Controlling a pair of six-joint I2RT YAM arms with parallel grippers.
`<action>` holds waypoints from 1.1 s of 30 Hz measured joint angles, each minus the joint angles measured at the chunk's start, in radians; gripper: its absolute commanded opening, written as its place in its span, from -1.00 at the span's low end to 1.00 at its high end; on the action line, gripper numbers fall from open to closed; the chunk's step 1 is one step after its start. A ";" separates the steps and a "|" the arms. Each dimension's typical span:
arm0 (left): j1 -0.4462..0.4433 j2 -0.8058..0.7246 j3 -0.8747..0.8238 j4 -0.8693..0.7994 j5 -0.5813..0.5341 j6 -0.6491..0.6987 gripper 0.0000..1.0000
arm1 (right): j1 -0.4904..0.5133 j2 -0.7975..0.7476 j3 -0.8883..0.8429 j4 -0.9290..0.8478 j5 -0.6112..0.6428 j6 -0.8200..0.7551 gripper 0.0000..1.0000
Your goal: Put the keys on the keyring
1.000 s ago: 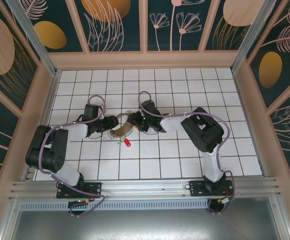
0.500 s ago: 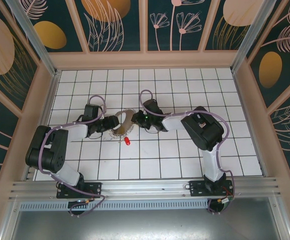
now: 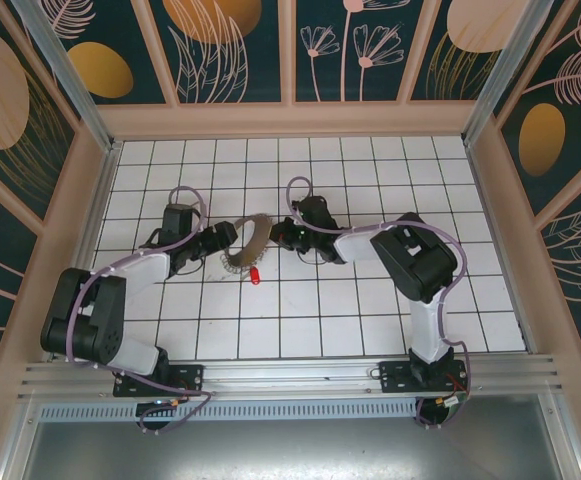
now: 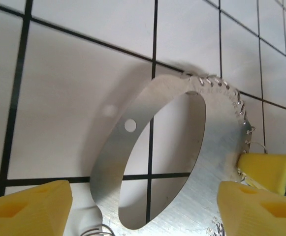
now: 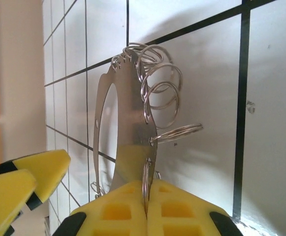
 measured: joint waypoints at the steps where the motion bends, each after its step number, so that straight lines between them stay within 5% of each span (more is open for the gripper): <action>1: 0.000 -0.013 0.000 0.000 -0.008 -0.001 0.80 | -0.005 -0.005 -0.013 0.016 -0.008 -0.003 -0.92; 12: 0.027 0.069 0.082 0.011 0.108 -0.004 0.66 | -0.041 -0.092 -0.134 0.253 -0.113 -0.006 -0.92; 17: 0.033 0.092 0.099 0.057 0.238 -0.048 0.18 | -0.048 -0.129 -0.159 0.291 -0.132 -0.008 -0.91; 23: 0.034 0.072 0.121 0.086 0.321 -0.071 -0.76 | -0.055 -0.145 -0.163 0.301 -0.135 -0.011 -0.86; 25: 0.033 0.049 0.124 0.087 0.354 -0.068 -1.00 | -0.065 -0.151 -0.164 0.299 -0.134 -0.010 -0.70; 33: 0.034 -0.063 0.226 0.078 0.456 0.006 -1.00 | -0.068 -0.392 -0.208 0.140 -0.016 -0.123 -0.08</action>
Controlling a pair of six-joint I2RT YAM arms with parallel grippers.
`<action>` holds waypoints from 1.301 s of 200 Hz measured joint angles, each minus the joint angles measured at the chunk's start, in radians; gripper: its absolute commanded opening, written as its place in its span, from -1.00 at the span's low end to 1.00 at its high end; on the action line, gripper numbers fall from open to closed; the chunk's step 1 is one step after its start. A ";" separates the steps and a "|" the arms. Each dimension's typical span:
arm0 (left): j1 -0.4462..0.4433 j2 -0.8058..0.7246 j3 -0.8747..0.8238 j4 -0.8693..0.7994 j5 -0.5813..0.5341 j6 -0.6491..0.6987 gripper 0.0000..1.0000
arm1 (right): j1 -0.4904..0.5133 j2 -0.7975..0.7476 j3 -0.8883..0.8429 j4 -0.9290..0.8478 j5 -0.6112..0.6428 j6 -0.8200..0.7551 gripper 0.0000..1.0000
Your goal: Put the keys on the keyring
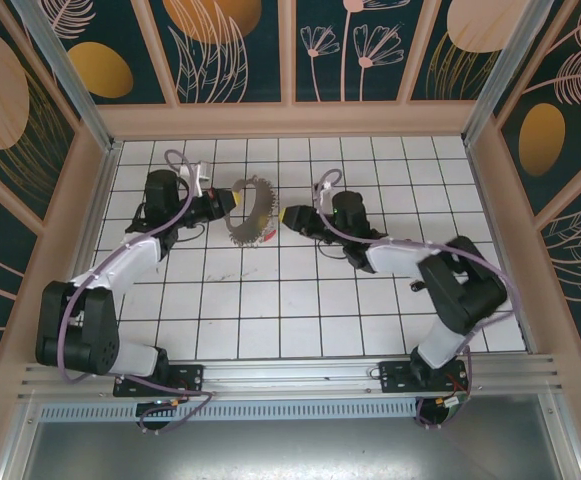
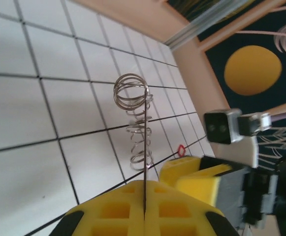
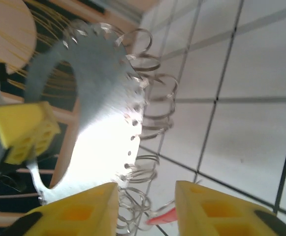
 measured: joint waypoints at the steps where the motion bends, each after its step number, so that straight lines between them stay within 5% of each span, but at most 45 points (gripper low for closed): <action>1: 0.000 -0.001 0.002 -0.001 0.003 0.002 -1.00 | 0.000 -0.016 0.000 -0.009 0.011 -0.009 -0.08; 33: -0.002 -0.068 0.101 -0.053 0.085 0.131 -1.00 | 0.002 -0.329 -0.033 -0.108 0.218 -0.161 0.29; 73: -0.081 -0.189 0.203 -0.119 0.097 0.400 -1.00 | -0.016 -0.556 -0.165 -0.101 0.407 -0.326 0.03; 89: -0.117 -0.208 0.243 -0.140 0.108 0.486 -1.00 | -0.032 -0.568 -0.208 -0.100 0.410 -0.386 -0.20; 106: -0.122 -0.212 0.276 -0.161 0.116 0.555 -1.00 | -0.032 -0.571 -0.250 -0.073 0.371 -0.481 -0.19; 138: -0.122 -0.210 0.323 -0.250 0.124 0.665 -1.00 | 0.066 -0.581 -0.318 0.024 0.319 -0.738 -0.51; 184: -0.124 -0.179 0.424 -0.369 0.172 0.735 -1.00 | 0.214 -0.549 -0.344 0.140 0.313 -1.096 -0.52; 260: -0.162 -0.069 0.526 -0.516 0.175 0.732 -1.00 | 0.240 -0.446 -0.369 0.370 0.334 -1.240 -0.58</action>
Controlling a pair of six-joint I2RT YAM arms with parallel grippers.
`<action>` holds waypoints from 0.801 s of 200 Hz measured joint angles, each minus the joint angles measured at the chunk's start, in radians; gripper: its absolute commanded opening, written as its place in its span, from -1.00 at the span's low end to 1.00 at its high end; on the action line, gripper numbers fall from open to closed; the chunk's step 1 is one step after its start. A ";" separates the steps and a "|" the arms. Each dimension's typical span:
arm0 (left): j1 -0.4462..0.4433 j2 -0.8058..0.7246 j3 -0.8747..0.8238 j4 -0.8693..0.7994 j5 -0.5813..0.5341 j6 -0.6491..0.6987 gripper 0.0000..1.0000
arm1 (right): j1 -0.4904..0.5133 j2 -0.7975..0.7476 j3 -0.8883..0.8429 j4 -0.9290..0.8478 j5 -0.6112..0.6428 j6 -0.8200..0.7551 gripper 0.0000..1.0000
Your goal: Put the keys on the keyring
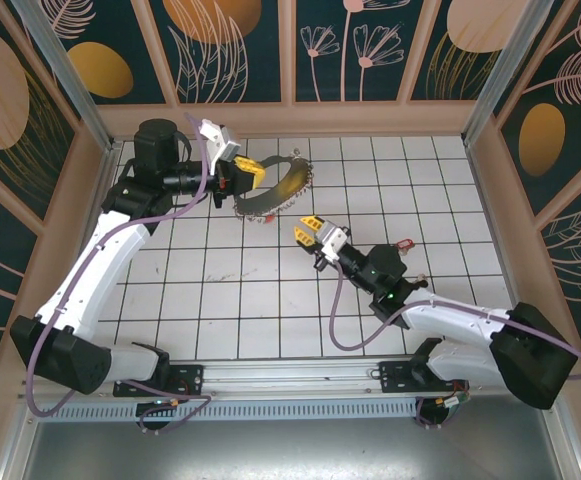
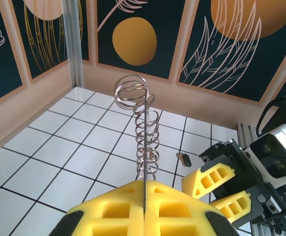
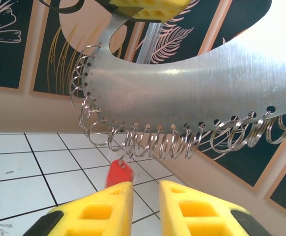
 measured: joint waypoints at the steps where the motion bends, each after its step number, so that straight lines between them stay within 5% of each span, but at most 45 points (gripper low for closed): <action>1: 0.000 0.000 0.000 0.000 0.000 0.000 -1.00 | 0.000 0.001 0.000 0.000 0.000 -0.002 -0.58; 160: -0.005 0.000 0.011 -0.022 0.000 -0.003 -1.00 | 0.018 0.130 0.074 0.071 0.023 -0.048 -0.62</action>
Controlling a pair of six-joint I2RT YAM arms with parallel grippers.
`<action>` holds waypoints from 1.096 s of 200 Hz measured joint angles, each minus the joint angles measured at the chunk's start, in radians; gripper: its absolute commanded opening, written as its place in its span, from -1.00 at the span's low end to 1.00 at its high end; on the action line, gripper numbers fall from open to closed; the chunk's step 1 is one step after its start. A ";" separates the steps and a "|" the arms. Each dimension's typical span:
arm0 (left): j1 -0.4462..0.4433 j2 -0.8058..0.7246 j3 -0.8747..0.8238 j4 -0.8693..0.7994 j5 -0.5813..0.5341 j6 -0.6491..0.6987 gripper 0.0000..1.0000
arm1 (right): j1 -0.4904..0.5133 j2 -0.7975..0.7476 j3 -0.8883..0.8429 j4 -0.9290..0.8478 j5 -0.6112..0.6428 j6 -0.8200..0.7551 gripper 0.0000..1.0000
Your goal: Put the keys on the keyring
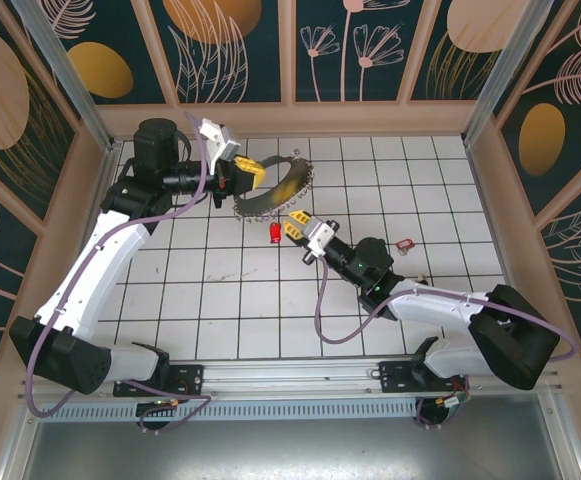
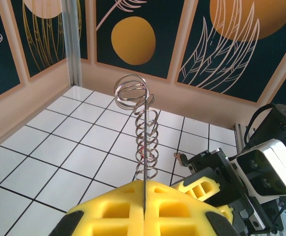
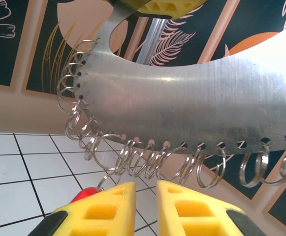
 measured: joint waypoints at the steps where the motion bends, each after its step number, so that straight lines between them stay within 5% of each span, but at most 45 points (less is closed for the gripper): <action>1: 0.000 0.000 0.000 0.000 0.000 0.000 -1.00 | 0.000 0.000 0.000 0.000 0.001 -0.001 -0.62; 219: -0.009 -0.001 0.047 -0.198 -0.047 0.130 -1.00 | 0.034 0.078 -0.001 0.036 0.047 0.013 -0.55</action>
